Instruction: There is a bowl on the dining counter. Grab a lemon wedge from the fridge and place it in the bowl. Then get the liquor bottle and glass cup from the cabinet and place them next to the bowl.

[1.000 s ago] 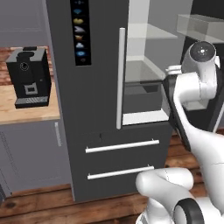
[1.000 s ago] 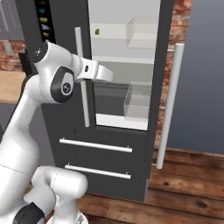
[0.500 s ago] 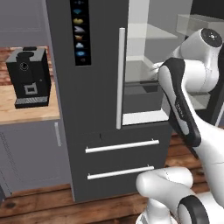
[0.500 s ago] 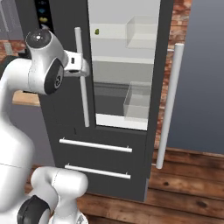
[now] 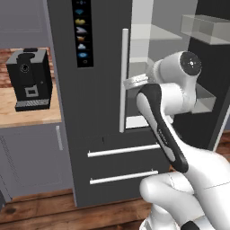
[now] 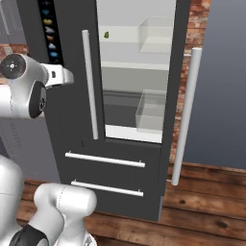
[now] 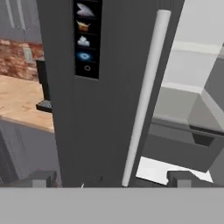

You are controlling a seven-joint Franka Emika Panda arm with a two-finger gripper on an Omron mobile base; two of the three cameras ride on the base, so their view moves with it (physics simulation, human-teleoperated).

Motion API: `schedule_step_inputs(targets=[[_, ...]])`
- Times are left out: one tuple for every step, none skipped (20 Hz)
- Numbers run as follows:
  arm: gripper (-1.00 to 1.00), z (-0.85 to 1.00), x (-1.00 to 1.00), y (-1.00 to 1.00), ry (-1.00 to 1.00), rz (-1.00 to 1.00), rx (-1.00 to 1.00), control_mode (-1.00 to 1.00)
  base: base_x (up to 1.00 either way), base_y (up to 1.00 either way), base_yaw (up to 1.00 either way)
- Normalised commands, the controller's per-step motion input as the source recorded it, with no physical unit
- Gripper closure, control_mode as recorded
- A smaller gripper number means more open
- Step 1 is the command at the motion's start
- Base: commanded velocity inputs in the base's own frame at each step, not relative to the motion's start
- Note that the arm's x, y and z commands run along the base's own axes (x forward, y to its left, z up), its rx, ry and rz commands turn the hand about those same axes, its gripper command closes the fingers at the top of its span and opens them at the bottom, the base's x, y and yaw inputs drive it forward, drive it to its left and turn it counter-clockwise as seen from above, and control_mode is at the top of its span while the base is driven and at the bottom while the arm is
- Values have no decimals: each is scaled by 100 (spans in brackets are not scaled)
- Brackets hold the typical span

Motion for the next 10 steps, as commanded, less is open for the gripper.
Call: schedule_step_inputs(targets=[[-100, -17, 18, 29, -21, -15, -12, -100, 0, 0, 0], [-100, -11, 15, 14, -17, -18, -13, -100, 0, 0, 0], [-100, -6, 7, 2, -13, -21, -14, -100, 0, 0, 0], [-100, -1, 0, 0, -8, -25, -15, -100, 0, 0, 0], [-100, 0, 0, 0, -3, -26, -14, -100, 0, 0, 0], [-100, 0, 0, 0, 0, -27, -13, -100, 0, 0, 0], [-100, 0, 0, 0, 0, -28, -10, -100, 0, 0, 0], [-100, 0, 0, 0, 0, -28, -6, -100, 0, 0, 0], [-100, 0, 0, 0, 3, -27, -3, -100, 0, 0, 0], [-100, 0, 0, 0, 6, -24, 0, -100, 0, 0, 0]])
